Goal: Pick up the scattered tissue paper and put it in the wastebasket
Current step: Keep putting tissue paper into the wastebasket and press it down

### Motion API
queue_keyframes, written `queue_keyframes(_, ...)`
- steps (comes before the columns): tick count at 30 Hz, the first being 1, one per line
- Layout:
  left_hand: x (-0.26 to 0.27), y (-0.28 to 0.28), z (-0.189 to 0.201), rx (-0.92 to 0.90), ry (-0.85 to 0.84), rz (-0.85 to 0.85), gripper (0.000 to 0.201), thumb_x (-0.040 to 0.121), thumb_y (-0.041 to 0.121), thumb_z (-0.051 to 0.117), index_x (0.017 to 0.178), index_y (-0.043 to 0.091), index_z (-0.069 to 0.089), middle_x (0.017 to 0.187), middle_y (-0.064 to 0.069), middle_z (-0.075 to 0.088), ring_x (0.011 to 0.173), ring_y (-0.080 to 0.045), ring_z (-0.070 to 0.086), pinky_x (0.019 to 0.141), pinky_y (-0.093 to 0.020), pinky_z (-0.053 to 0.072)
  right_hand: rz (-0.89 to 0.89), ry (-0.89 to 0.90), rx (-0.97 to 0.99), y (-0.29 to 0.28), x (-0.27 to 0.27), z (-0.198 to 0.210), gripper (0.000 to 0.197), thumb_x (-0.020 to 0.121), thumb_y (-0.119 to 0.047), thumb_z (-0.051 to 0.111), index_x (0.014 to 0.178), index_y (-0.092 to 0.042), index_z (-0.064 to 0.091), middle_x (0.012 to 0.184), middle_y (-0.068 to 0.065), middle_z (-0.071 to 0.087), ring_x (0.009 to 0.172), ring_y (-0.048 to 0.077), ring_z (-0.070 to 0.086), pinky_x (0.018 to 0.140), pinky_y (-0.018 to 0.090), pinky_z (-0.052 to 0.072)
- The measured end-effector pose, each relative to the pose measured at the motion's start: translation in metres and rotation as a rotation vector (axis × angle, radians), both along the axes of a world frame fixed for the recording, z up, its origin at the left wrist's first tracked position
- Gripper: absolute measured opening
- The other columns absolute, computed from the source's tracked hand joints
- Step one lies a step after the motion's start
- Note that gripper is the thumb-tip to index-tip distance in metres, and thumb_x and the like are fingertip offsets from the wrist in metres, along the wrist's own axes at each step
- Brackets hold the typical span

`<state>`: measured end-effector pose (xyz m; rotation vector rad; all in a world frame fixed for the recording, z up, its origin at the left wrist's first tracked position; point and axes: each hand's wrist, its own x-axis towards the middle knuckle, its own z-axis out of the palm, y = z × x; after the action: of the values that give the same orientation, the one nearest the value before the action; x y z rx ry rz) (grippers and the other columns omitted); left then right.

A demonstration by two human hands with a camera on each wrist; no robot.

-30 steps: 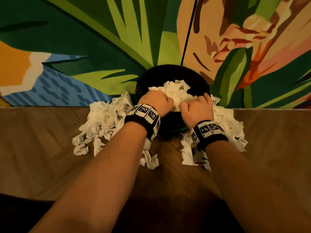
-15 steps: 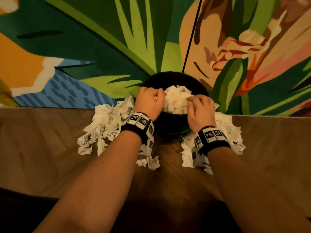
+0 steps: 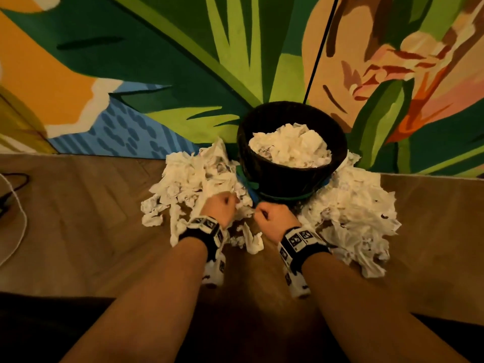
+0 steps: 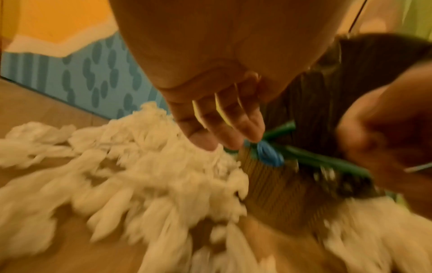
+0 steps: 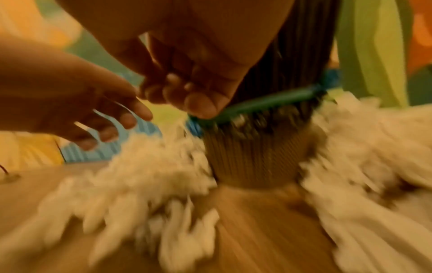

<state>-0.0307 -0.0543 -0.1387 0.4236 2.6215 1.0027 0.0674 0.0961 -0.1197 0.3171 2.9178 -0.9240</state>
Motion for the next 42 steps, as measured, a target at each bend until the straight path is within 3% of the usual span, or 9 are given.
queue_keyframes(5,0.049,-0.004,-0.06,-0.308,-0.061,-0.243,0.035,0.097,0.029,0.049,0.132,0.024,0.054,0.136,-0.008,0.046,0.114,-0.03,0.058,0.097,-0.034,0.046,0.06,-0.335,0.065,0.006,0.028,-0.075,0.036,0.095,-0.027,0.049,0.13,-0.028,0.056,0.135,0.001,0.045,0.118,0.024,0.052,0.1,0.033,0.043)
queue_keyframes(13,0.06,-0.007,-0.109,-0.313,-0.183,-0.358,0.049,0.099,0.021,0.047,0.147,0.028,0.038,0.16,-0.003,0.014,0.135,-0.033,0.041,0.113,-0.036,0.032,0.258,-0.332,0.126,-0.009,0.026,-0.108,0.047,0.093,-0.02,0.049,0.137,-0.036,0.052,0.159,-0.008,0.021,0.144,0.025,0.015,0.117,0.039,0.026)
queue_keyframes(20,0.057,0.006,-0.114,-0.392,-0.272,-0.333,0.06,0.093,0.029,0.059,0.148,0.018,0.036,0.156,-0.015,0.019,0.136,-0.038,0.039,0.114,-0.038,0.032,0.302,-0.438,0.234,-0.01,0.01,-0.126,0.042,0.096,-0.019,0.049,0.138,-0.016,0.052,0.147,0.004,0.043,0.135,0.024,0.037,0.113,0.032,0.021)
queue_keyframes(23,0.058,0.001,-0.113,-0.461,-0.302,-0.393,0.065,0.094,0.024,0.058,0.152,0.019,0.03,0.158,-0.016,0.019,0.139,-0.038,0.035,0.114,-0.04,0.032,0.176,-0.478,0.179,-0.007,0.014,-0.132,0.039,0.092,-0.015,0.056,0.131,-0.02,0.055,0.138,0.006,0.047,0.127,0.03,0.043,0.106,0.035,0.036)
queue_keyframes(28,0.067,-0.013,-0.102,-0.294,-0.155,-0.26,0.017,0.089,0.01,0.051,0.097,0.024,0.049,0.123,-0.005,0.046,0.093,-0.027,0.056,0.085,-0.037,0.05,0.057,-0.491,0.084,-0.005,0.021,-0.14,0.046,0.091,-0.011,0.055,0.134,-0.018,0.043,0.129,0.012,0.054,0.117,0.032,0.055,0.095,0.037,0.047)
queue_keyframes(30,0.065,-0.019,-0.101,-0.27,-0.136,-0.131,0.024,0.091,0.007,0.051,0.105,0.026,0.05,0.13,-0.004,0.035,0.09,-0.027,0.058,0.086,-0.035,0.052,0.038,-0.497,0.095,-0.005,0.022,-0.141,0.036,0.094,-0.014,0.055,0.128,-0.014,0.047,0.131,0.014,0.053,0.121,0.031,0.053,0.098,0.036,0.044)
queue_keyframes(35,0.062,-0.024,-0.108,-0.413,-0.275,-0.076,0.063,0.09,-0.005,0.05,0.146,0.022,0.038,0.157,-0.006,0.01,0.126,-0.032,0.049,0.109,-0.041,0.043,-0.031,-0.415,0.105,-0.007,0.024,-0.141,0.028,0.098,-0.031,0.053,0.122,-0.017,0.059,0.146,0.009,0.036,0.134,0.029,0.038,0.109,0.038,0.036)
queue_keyframes(39,0.069,-0.021,-0.111,-0.347,-0.332,-0.145,0.055,0.093,0.008,0.053,0.145,0.016,0.037,0.147,-0.009,0.036,0.129,-0.029,0.047,0.111,-0.04,0.04,-0.142,-0.317,0.079,-0.009,0.02,-0.135,0.04,0.1,-0.041,0.043,0.13,-0.016,0.055,0.138,0.007,0.044,0.128,0.028,0.04,0.107,0.04,0.037)
queue_keyframes(42,0.072,-0.017,-0.108,-0.202,-0.341,-0.149,0.024,0.092,0.019,0.057,0.116,0.022,0.052,0.114,-0.002,0.059,0.108,-0.021,0.059,0.089,-0.029,0.048,-0.331,-0.379,-0.149,-0.011,0.009,-0.128,0.049,0.1,-0.048,0.039,0.132,-0.014,0.055,0.132,0.011,0.056,0.122,0.03,0.052,0.101,0.038,0.042)
